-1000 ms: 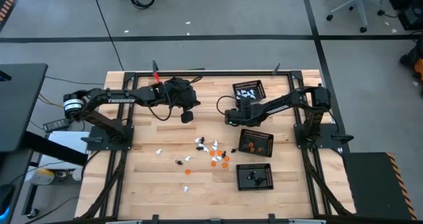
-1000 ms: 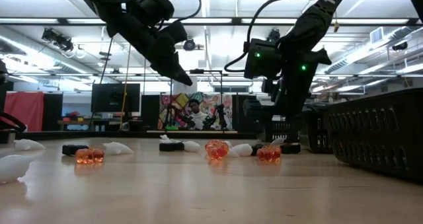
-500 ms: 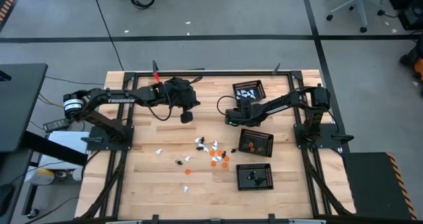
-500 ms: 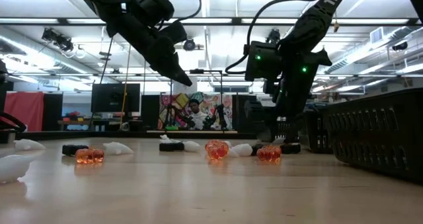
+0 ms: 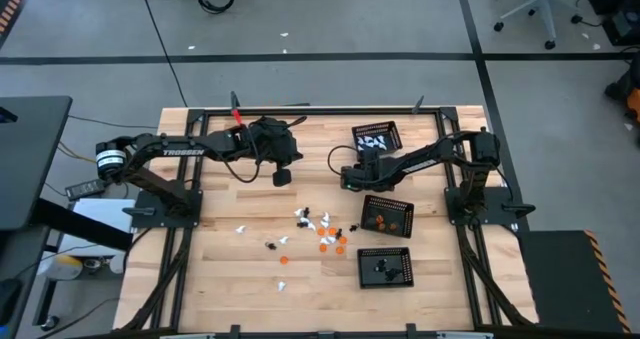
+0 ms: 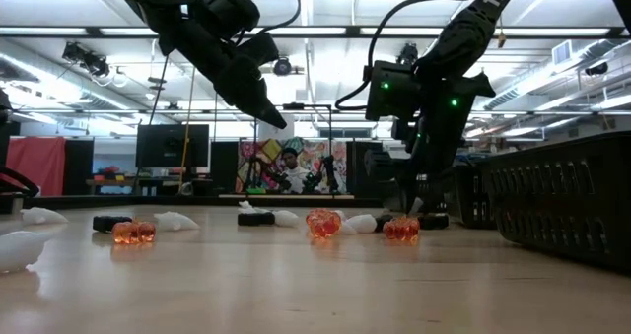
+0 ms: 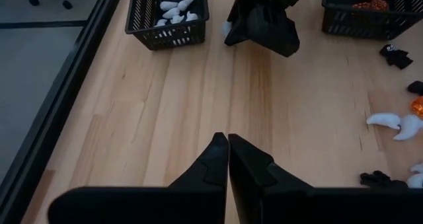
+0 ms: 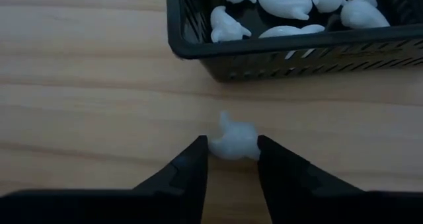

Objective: Sort Halloween decoration
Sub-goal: Put the white ghost toy into the top black bin

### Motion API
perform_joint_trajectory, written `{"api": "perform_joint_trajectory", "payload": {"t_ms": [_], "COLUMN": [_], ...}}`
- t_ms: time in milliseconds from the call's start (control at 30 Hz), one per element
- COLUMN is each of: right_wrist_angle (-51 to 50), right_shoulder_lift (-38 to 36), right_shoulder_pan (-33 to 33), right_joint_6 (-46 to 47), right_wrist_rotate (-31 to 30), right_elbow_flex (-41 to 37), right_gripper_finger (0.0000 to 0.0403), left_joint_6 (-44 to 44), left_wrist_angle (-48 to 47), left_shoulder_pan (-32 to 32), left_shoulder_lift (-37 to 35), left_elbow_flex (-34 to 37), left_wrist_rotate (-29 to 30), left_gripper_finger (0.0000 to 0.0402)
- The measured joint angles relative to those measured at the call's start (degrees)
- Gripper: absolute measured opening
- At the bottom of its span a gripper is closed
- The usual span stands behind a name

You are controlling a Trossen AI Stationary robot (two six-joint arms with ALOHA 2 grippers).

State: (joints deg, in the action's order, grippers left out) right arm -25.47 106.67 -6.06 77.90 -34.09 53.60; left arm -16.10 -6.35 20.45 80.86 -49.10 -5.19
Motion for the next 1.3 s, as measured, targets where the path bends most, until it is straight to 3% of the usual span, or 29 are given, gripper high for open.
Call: {"api": "perform_joint_trajectory", "payload": {"t_ms": [200, 467, 633, 933, 1067, 1300], "right_wrist_angle": [0.2, -0.6, -0.6, -5.0, -1.6, 0.0], "right_shoulder_lift": [-0.8, -2.2, -2.4, -6.1, -6.6, -6.8], "right_shoulder_pan": [1.1, 1.4, 1.9, 1.3, -0.9, -4.1], "right_joint_6": [-1.1, -5.2, 2.8, 4.9, 3.2, 1.2], "right_wrist_rotate": [0.5, 6.7, 7.8, 10.6, 11.5, 12.3], "right_elbow_flex": [-0.1, 1.2, 1.6, 1.6, 1.6, 1.6], "right_gripper_finger": [0.0123, 0.0112, 0.0116, 0.0184, 0.0213, 0.0228], "left_joint_6": [0.2, 0.5, 0.6, 0.5, 0.4, 0.4], "left_wrist_angle": [0.0, 0.0, -1.0, -3.7, -3.7, -3.8], "left_shoulder_pan": [0.0, 0.0, 0.0, 0.0, 0.0, 0.0], "left_shoulder_lift": [0.0, 0.0, 0.0, 0.0, 0.0, 0.0], "left_elbow_flex": [0.0, 0.0, 0.0, 0.0, 0.0, 0.0], "left_wrist_rotate": [0.0, 0.0, 0.0, 0.0, 0.0, 0.0], "left_gripper_finger": [0.0018, 0.0018, 0.0018, 0.0018, 0.0018, 0.0018]}}
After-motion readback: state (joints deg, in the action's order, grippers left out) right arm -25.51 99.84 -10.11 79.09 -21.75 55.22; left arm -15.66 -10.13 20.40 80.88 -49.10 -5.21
